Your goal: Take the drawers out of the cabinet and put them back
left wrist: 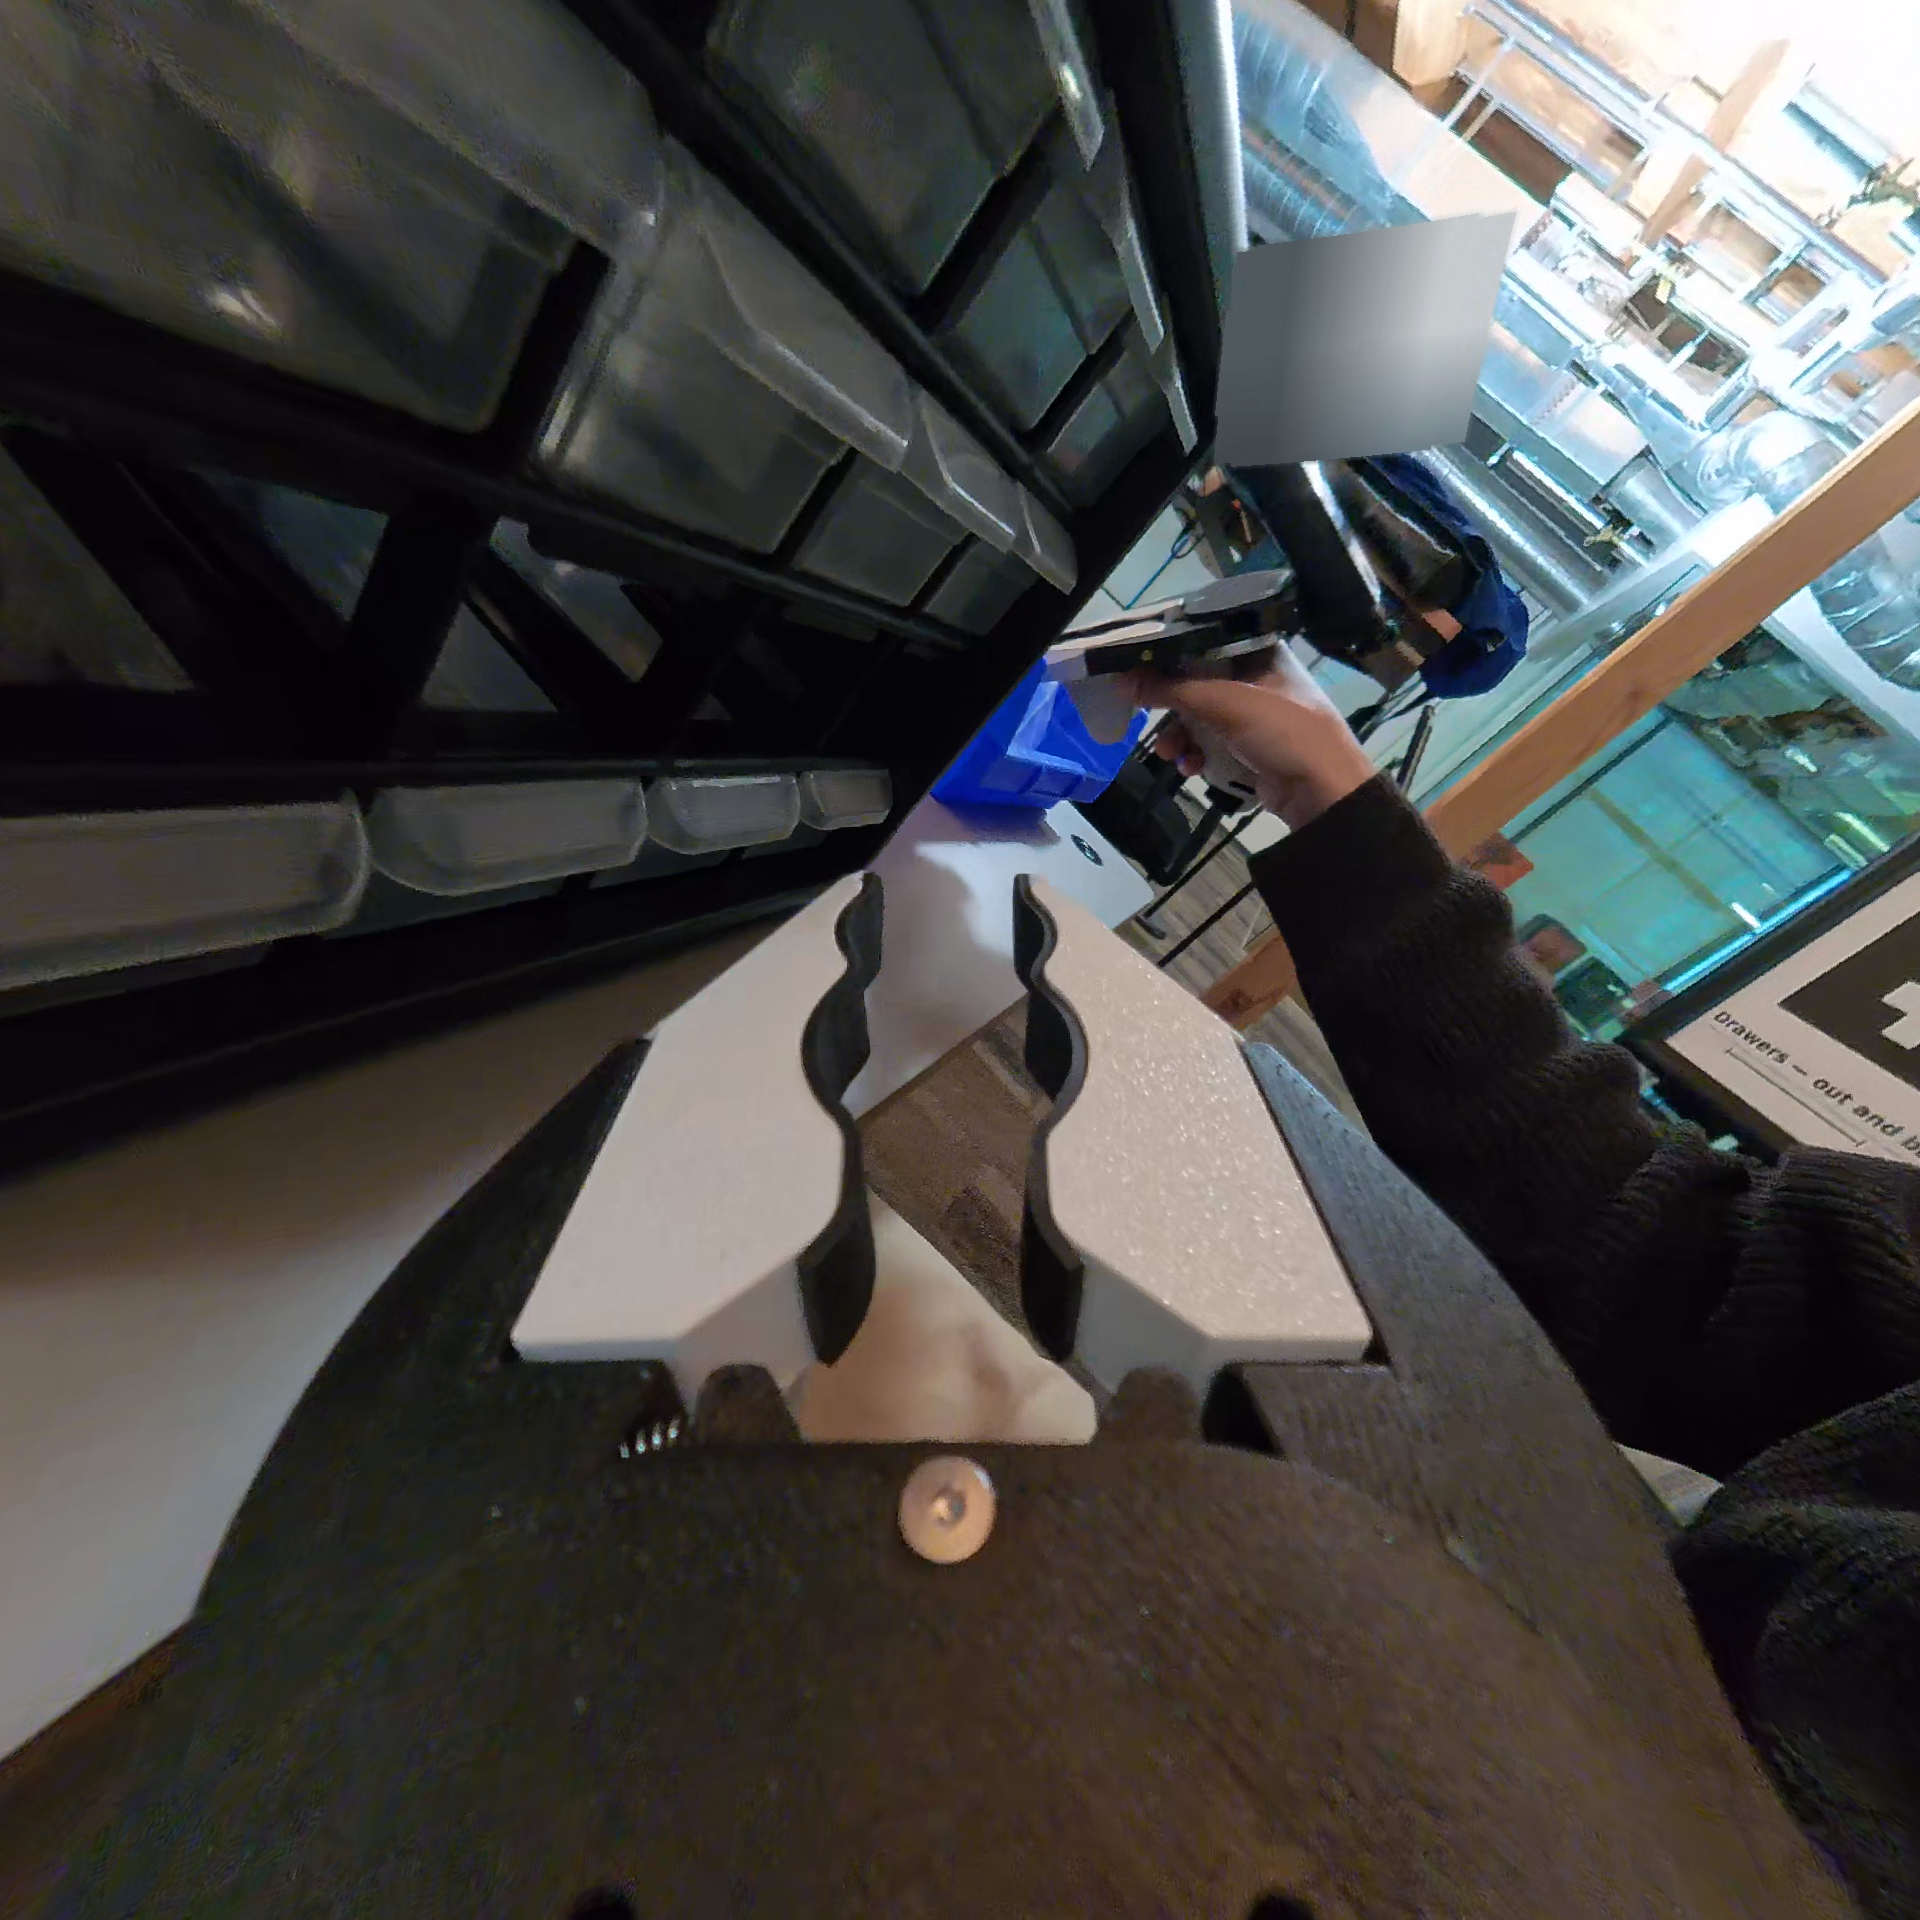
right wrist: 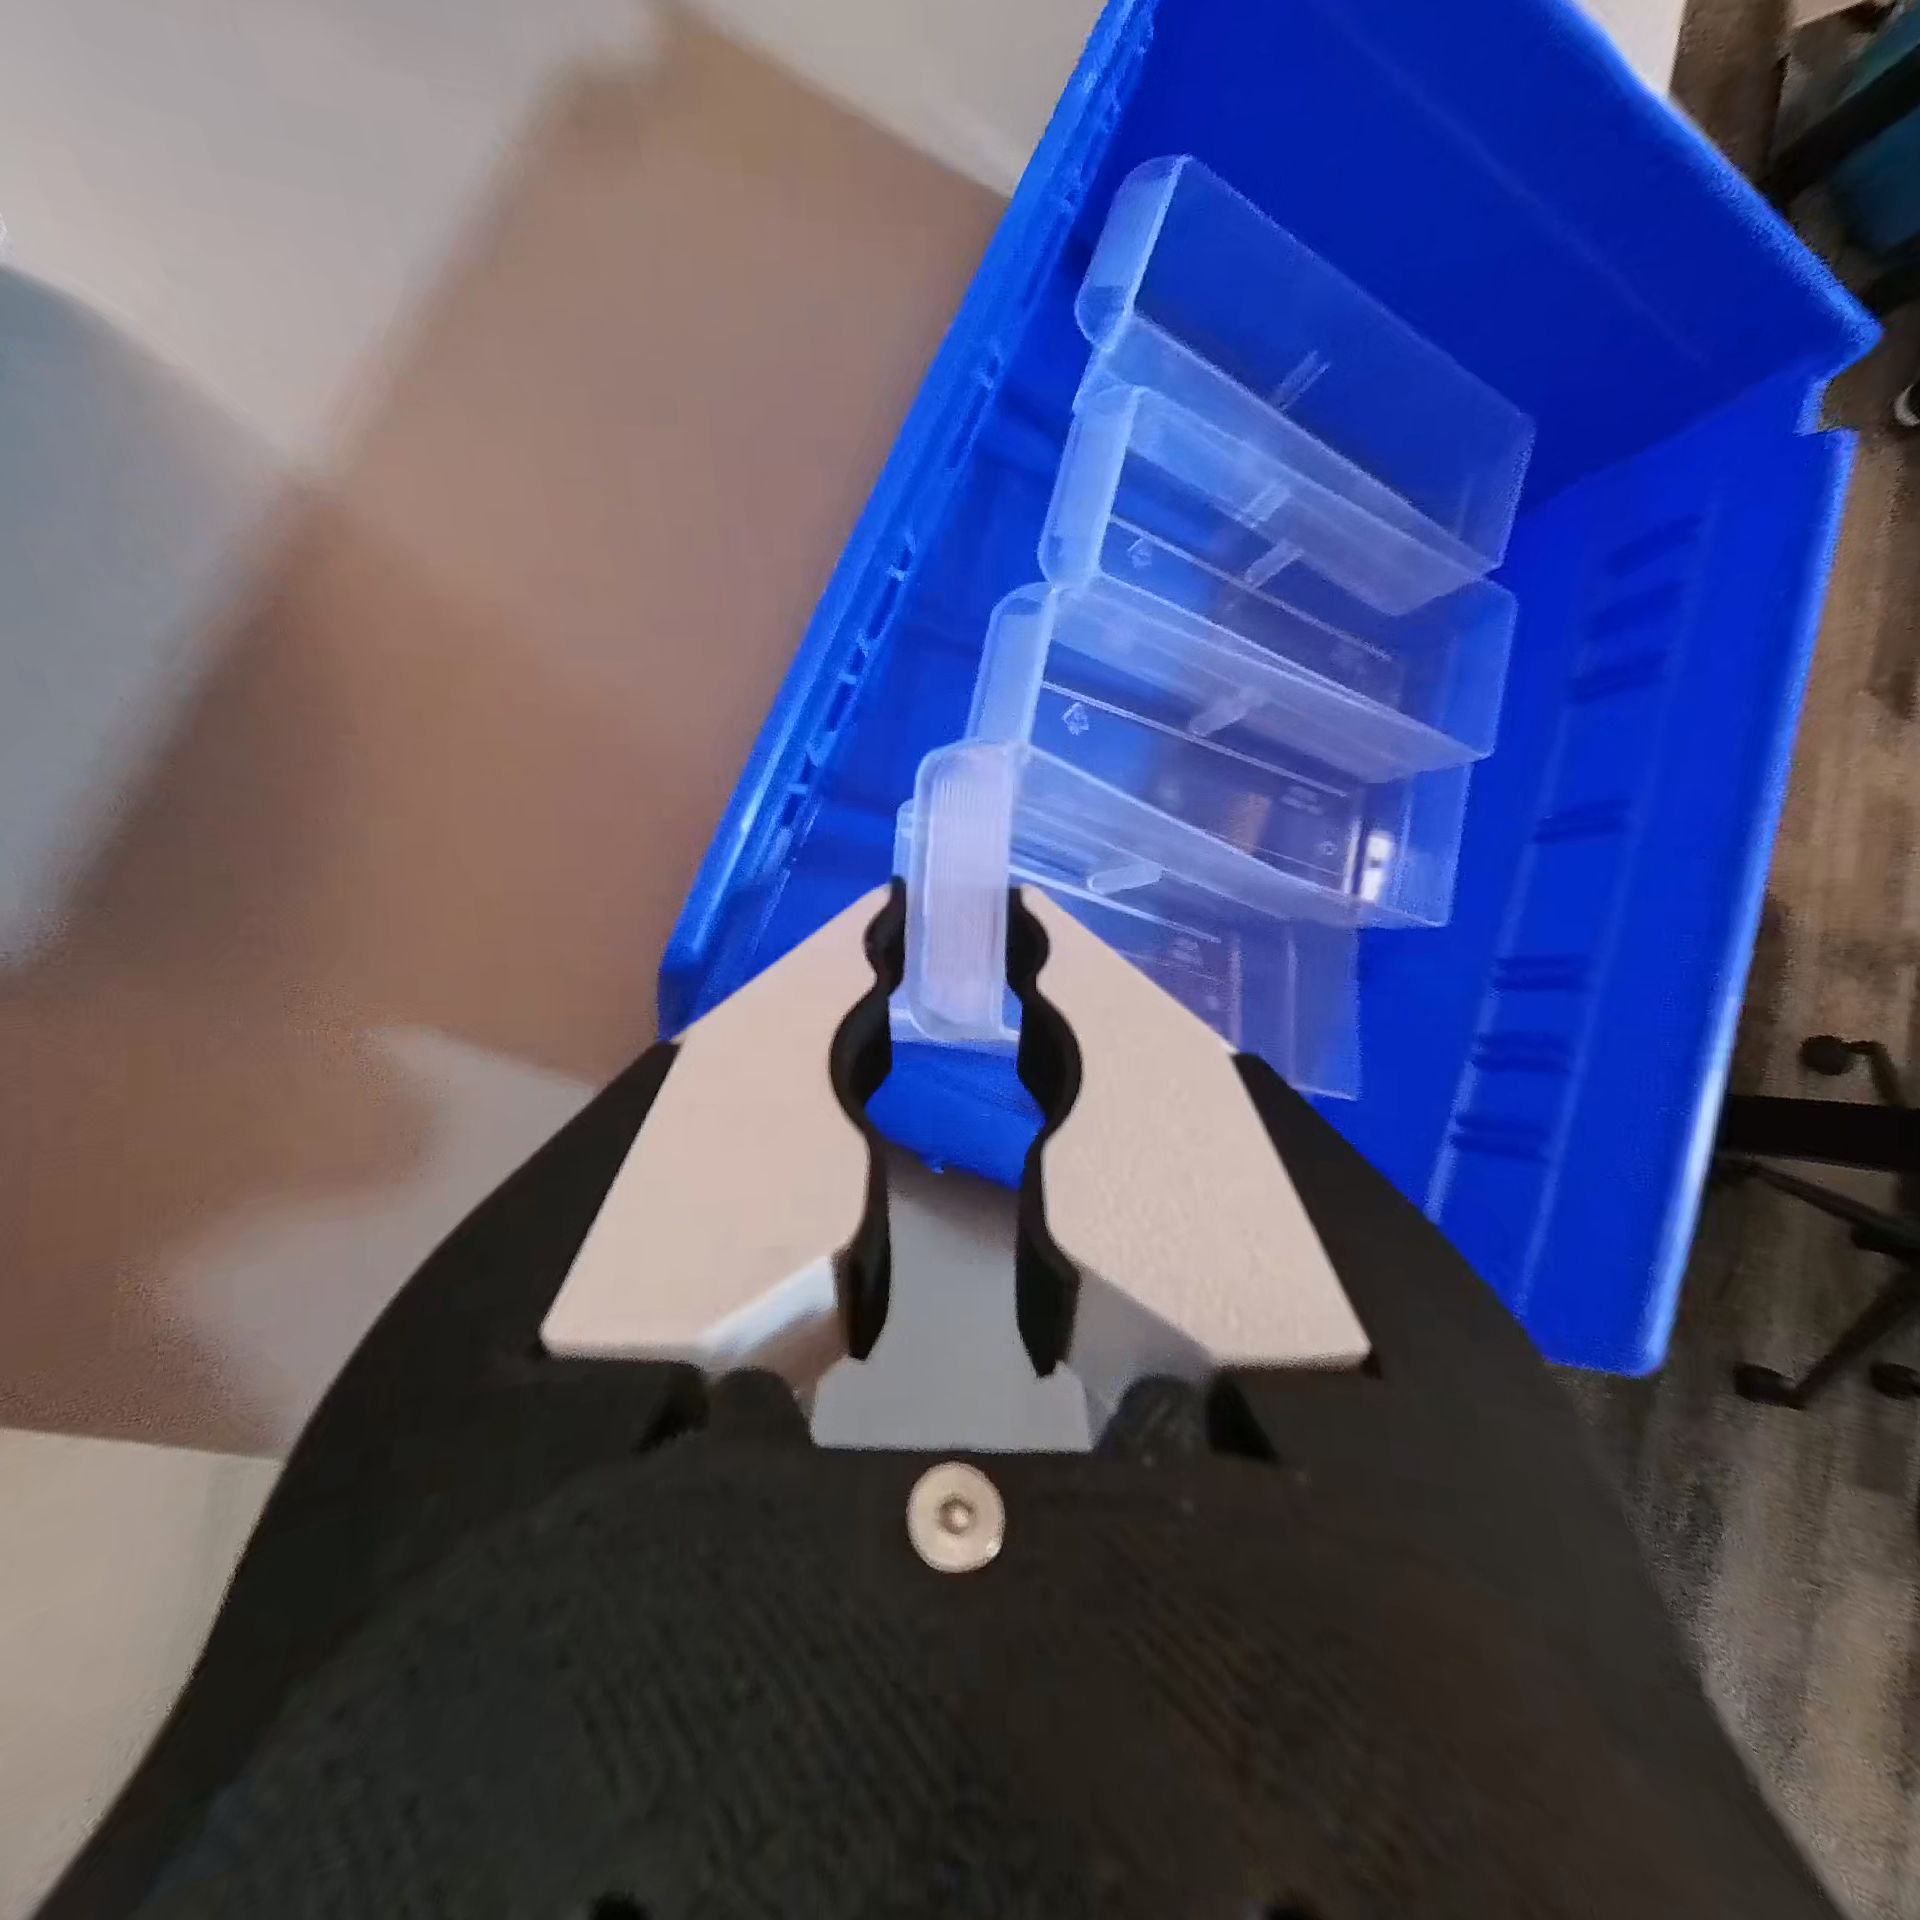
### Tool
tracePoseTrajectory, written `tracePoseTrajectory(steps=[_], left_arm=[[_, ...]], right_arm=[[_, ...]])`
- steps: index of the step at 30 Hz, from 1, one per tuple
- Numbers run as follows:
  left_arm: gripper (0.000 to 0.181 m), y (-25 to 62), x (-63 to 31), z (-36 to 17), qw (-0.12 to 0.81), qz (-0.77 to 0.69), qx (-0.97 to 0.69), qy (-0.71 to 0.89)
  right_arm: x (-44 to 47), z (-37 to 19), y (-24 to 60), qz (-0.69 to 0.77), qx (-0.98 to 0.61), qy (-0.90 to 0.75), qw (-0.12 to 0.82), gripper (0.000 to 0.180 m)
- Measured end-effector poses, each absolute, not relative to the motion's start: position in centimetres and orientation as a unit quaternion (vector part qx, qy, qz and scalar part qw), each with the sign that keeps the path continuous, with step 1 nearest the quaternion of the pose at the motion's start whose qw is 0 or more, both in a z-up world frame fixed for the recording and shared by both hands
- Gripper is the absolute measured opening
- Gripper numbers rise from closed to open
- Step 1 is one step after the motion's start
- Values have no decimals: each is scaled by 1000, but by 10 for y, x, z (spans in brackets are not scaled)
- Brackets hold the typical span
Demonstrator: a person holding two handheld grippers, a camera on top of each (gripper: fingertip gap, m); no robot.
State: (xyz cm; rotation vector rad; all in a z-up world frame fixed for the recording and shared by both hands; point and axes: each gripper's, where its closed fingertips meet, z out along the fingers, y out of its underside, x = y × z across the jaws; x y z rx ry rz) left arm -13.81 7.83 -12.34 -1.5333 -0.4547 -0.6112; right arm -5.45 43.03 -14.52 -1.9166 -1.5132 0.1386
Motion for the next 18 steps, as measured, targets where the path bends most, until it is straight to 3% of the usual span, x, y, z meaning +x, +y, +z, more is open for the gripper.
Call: tracePoseTrajectory(steps=[7,10,18], left_arm=[[22,78,-142,-122,655,-275,-674,-201],[22,78,-141,-122,655,-273,-676,-197],[21,81,-125,-116,665,-230,-698,-134]], right_arm=[[-60,-166,432,76,-750,-574,319,19],[-60,-159,433,102,-749,-564,331,32],[-32,-89,474,155,-735,-470,463,48]])
